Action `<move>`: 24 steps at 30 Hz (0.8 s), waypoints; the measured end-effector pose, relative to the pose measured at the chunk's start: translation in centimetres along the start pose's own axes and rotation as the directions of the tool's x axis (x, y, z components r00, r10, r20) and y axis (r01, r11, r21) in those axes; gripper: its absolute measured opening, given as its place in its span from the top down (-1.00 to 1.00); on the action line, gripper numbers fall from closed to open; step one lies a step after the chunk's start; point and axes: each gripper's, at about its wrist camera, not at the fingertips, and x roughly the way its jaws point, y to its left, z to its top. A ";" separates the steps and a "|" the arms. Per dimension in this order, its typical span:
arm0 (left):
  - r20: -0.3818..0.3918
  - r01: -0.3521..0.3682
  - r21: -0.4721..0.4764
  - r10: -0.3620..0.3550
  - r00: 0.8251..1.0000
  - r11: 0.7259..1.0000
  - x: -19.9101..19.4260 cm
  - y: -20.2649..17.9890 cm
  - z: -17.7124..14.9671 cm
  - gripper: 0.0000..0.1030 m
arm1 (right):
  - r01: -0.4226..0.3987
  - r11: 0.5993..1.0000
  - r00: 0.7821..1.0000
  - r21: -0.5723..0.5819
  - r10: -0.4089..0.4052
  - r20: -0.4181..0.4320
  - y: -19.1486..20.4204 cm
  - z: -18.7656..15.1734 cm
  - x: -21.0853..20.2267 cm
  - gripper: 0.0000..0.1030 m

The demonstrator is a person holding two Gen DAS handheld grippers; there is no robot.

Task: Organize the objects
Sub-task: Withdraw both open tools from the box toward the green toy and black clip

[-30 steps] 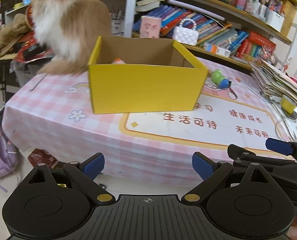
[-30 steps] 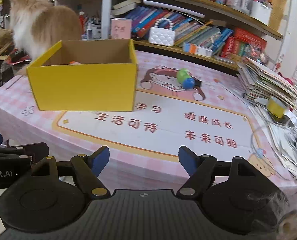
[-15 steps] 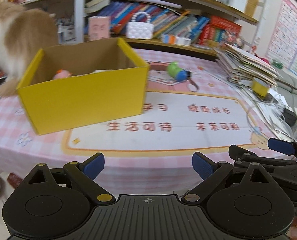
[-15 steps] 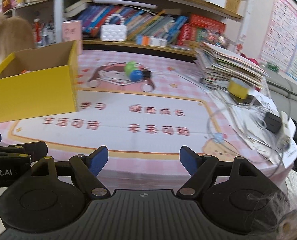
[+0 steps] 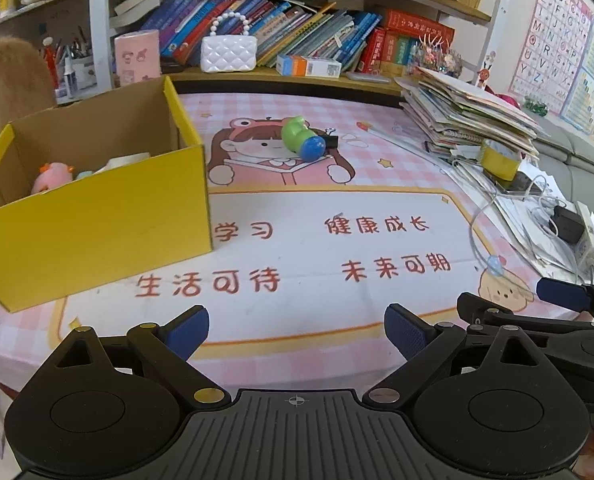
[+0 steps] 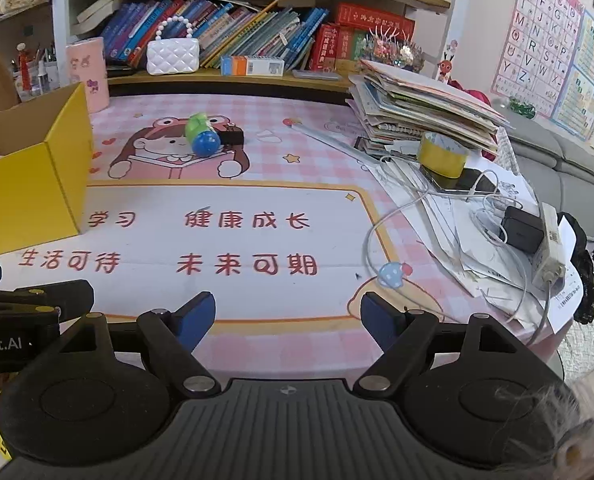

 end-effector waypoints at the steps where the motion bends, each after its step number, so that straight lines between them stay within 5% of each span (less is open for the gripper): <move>1: -0.003 -0.001 0.000 0.001 1.000 1.000 0.3 -0.1 0.2 -0.86 | -0.002 1.000 1.000 0.001 0.002 -0.006 -0.2 0.2 0.4 -0.54; 11: 0.001 -0.016 -0.013 0.016 1.000 1.000 3.4 -1.2 3.1 -0.86 | -0.037 0.999 0.999 0.001 0.037 -0.031 -1.8 3.3 4.6 -0.54; 24: 0.105 -0.102 -0.068 0.109 0.988 0.992 6.7 -1.8 9.7 -0.84 | -0.154 0.986 0.986 -0.071 0.158 0.055 -2.9 9.5 9.7 -0.53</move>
